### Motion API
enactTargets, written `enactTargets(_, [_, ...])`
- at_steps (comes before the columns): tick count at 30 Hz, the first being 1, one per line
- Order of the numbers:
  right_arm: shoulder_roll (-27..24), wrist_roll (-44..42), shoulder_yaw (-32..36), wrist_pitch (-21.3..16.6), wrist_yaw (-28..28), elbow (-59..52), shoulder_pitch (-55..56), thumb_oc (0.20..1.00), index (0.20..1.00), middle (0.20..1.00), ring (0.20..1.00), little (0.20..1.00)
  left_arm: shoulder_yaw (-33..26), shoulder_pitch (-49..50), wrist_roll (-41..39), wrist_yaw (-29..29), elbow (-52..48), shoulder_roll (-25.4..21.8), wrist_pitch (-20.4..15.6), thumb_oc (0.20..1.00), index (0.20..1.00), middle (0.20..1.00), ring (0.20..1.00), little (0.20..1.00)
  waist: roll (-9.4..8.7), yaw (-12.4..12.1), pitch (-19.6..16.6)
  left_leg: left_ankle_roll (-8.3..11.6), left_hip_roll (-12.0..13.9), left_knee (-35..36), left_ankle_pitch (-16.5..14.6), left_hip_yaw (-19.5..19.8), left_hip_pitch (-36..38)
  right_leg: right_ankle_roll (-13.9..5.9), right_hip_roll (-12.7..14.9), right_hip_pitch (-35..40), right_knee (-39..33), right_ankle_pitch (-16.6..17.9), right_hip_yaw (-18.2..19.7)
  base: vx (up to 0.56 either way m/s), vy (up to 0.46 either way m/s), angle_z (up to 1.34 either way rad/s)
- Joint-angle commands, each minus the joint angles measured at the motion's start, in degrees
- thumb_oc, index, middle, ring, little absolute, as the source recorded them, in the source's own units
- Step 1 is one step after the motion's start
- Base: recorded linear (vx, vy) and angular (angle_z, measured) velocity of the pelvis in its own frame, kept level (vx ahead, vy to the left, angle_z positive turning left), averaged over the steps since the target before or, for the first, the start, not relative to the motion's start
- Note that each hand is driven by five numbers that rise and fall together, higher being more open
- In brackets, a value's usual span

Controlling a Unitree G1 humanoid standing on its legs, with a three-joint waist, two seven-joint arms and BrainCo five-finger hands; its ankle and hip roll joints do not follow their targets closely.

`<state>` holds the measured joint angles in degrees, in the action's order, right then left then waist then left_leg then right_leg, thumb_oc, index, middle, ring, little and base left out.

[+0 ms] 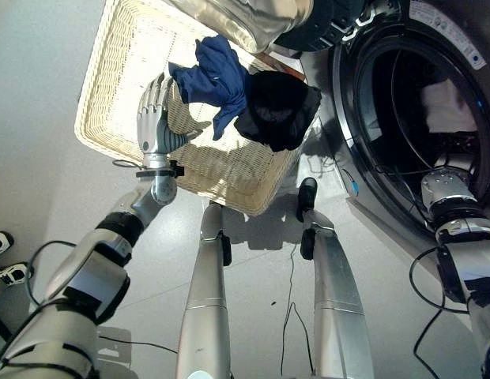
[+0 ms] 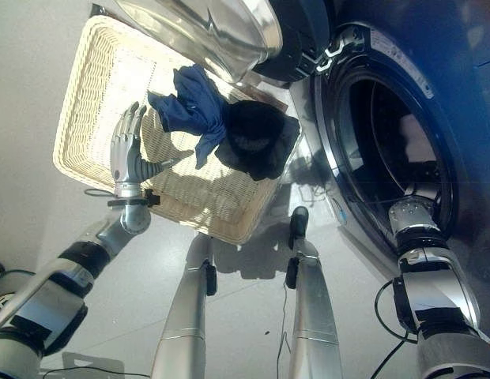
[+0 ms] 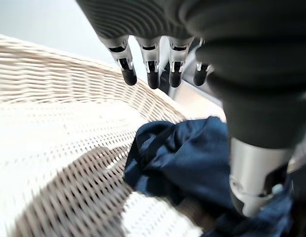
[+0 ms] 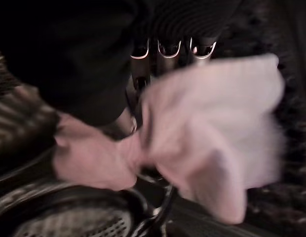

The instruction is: Put the clothes into the washing machine.

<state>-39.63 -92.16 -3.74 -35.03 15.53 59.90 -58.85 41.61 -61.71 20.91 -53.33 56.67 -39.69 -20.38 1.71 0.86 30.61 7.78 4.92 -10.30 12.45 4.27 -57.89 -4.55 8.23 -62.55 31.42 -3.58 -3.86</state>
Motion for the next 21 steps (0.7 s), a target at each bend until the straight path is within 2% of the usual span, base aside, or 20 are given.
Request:
enactTargets(1, [-12.2,1.6,1.0,0.6,-6.0,2.5,-2.8,1.000,1.000,1.000,1.000,1.000,1.4,-6.7,3.6,2.0,4.3,-1.9,0.4,1.000,1.000,1.000,1.000,1.000,-4.55,0.5,-0.8,-1.60,-3.8,-6.5,-8.4,-2.0,1.7,-3.23,-4.3,4.9,-12.3,10.1,-3.1,0.02,0.038,0.02])
enactTargets(4, [-12.4,0.2,-0.8,2.2,-8.2,7.5,-5.5,1.000,1.000,1.000,1.000,1.000,7.7,-11.7,4.1,5.4,7.3,-2.1,0.9,1.000,1.000,1.000,1.000,1.000,-3.99,0.7,-0.8,-1.65,-3.9,-6.9,-8.6,-2.2,1.4,-3.21,-4.0,4.3,-12.1,10.0,-3.1,0.01,0.027,0.02])
enactTargets(7, [-12.5,0.5,-2.6,2.5,-7.0,11.2,-7.9,1.000,1.000,1.000,1.000,1.000,13.1,-15.1,3.2,6.2,8.4,-1.3,2.0,1.000,1.000,1.000,1.000,1.000,-3.09,0.8,-0.8,-1.60,-4.0,-6.8,-8.5,-2.5,1.0,-3.31,-3.6,3.9,-12.4,10.1,-2.9,0.02,0.040,0.00])
enactTargets(13, [-12.3,3.2,-3.9,2.1,-3.8,12.2,-9.3,1.000,1.000,1.000,1.000,1.000,16.3,-17.3,2.5,5.5,8.2,-0.9,3.5,1.000,1.000,1.000,1.000,1.000,-2.42,0.8,-0.8,-1.64,-4.2,-6.7,-8.3,-2.6,0.3,-3.28,-3.4,3.2,-12.5,10.1,-2.8,0.01,0.022,0.04])
enactTargets(16, [-11.8,5.5,-5.8,2.2,-0.6,12.9,-10.9,1.000,1.000,1.000,1.000,1.000,19.4,-20.1,3.9,4.6,8.0,-0.4,6.2,1.000,1.000,1.000,1.000,1.000,-2.14,0.8,-0.8,-1.54,-4.1,-6.4,-8.3,-2.7,-0.1,-3.42,-3.2,2.9,-12.9,10.0,-2.8,-0.01,0.006,0.01])
enactTargets(21, [-11.5,6.9,-7.1,3.5,1.1,13.3,-12.0,1.000,1.000,1.000,1.000,1.000,22.2,-22.6,5.4,7.3,9.0,-0.5,5.4,1.000,1.000,1.000,1.000,1.000,-2.43,1.1,-0.8,-1.40,-3.9,-6.4,-8.3,-2.5,-0.6,-3.45,-3.4,2.6,-13.0,10.1,-2.6,0.00,0.000,0.00])
